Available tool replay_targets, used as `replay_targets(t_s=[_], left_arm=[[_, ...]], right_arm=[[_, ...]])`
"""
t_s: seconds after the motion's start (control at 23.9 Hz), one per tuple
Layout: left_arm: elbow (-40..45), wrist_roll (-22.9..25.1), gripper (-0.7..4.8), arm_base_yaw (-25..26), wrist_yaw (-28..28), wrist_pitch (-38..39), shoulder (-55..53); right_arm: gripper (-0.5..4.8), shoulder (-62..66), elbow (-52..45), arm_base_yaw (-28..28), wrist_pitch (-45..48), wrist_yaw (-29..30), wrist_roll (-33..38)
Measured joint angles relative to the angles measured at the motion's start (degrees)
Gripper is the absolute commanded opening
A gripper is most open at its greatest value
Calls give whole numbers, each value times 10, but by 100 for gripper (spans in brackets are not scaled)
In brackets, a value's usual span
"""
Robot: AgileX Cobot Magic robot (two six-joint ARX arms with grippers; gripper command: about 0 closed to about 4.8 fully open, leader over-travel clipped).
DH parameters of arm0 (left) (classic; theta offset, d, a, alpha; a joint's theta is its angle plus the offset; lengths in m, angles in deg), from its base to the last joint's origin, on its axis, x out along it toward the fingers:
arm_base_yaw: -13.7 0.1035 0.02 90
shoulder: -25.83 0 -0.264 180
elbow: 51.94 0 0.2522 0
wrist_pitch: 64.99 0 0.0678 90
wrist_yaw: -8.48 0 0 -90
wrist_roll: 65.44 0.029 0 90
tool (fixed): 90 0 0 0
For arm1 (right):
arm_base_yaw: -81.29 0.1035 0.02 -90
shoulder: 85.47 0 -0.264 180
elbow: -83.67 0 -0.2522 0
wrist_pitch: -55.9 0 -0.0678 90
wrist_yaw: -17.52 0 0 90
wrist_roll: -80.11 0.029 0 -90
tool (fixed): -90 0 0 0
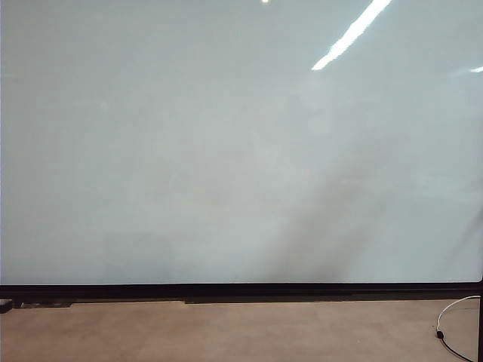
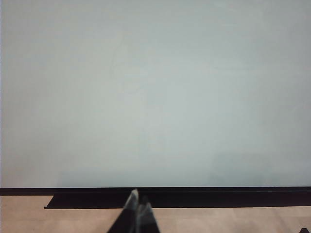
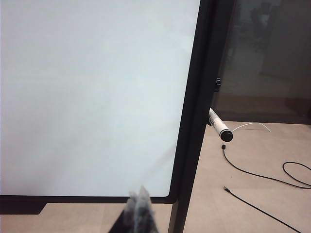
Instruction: Pick up the pen on the shelf to the right of the whiteboard and draw a rectangle.
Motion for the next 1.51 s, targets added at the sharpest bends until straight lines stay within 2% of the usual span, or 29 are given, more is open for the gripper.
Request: replay_targets(t_s=[0.67,1.09,1.51], left_arm=[[0,0,-4,0,0,0,0],[0,0,-4,0,0,0,0],[0,0,-4,0,0,0,0]], right_arm=[[-5,0,0,0,2,0,0],[-6,0,0,0,75,16,0],[-6,0,0,0,69,16,0]])
